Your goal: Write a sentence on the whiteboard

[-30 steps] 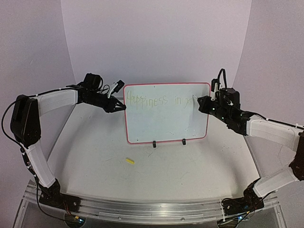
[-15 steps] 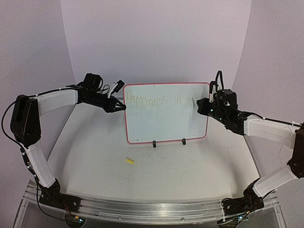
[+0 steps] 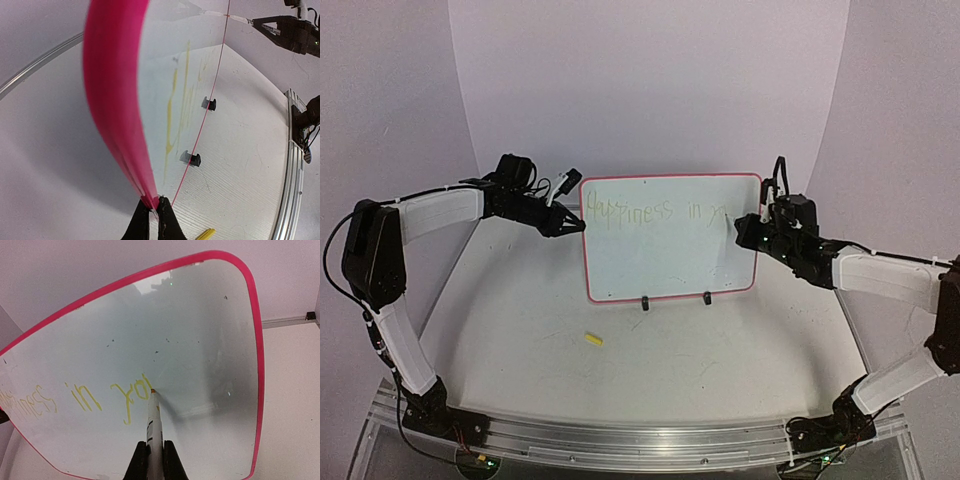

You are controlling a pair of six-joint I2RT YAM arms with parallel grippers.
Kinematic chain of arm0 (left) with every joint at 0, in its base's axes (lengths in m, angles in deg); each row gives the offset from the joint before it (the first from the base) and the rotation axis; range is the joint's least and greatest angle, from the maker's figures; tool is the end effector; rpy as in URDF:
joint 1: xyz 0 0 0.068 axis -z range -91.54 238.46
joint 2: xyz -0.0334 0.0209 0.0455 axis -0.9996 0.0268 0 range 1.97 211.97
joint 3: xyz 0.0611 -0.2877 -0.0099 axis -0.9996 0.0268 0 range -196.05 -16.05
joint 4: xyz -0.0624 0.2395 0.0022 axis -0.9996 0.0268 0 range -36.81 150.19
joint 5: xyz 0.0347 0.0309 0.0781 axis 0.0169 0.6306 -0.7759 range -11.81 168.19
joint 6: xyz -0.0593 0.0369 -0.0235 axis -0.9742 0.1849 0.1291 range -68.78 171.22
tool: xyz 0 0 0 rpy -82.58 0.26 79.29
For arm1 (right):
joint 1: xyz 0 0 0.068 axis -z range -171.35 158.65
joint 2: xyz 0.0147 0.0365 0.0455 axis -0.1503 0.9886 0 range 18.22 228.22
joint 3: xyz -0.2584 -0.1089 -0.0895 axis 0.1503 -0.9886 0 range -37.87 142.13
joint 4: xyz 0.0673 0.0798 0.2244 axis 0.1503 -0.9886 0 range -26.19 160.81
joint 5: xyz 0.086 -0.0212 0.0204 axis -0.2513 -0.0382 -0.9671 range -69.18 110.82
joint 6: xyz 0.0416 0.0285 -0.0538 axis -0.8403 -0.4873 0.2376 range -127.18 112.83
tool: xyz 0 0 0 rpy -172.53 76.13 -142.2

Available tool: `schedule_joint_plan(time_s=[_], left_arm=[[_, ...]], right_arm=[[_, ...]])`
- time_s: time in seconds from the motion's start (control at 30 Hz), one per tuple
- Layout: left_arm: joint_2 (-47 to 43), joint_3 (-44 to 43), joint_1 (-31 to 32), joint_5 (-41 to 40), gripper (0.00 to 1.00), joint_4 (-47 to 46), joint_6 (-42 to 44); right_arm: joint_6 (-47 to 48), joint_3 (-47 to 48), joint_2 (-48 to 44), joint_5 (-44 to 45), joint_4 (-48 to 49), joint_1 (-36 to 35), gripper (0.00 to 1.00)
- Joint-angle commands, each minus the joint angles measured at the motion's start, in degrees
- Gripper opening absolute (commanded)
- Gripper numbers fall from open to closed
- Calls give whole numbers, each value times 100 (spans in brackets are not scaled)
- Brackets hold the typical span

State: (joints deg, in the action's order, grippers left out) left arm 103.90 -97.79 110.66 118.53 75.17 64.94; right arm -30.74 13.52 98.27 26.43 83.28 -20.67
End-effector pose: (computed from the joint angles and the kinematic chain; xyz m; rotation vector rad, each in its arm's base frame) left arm 0.3603 -0.1899 0.2892 1.0266 1.9968 -0.8845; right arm 0.2917 0.1568 0.3000 -0.0253 1.8882 0.5481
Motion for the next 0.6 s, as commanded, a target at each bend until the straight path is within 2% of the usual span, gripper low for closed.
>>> schedule_joint_plan(time_s=[0.0, 0.57], left_arm=[[-207, -74, 110, -77, 0, 52, 239], [-235, -71, 113, -79, 0, 58, 238]], right_arm=[[-78, -60, -67, 198, 0, 19, 0], [368, 610, -19, 398, -236, 30, 0]])
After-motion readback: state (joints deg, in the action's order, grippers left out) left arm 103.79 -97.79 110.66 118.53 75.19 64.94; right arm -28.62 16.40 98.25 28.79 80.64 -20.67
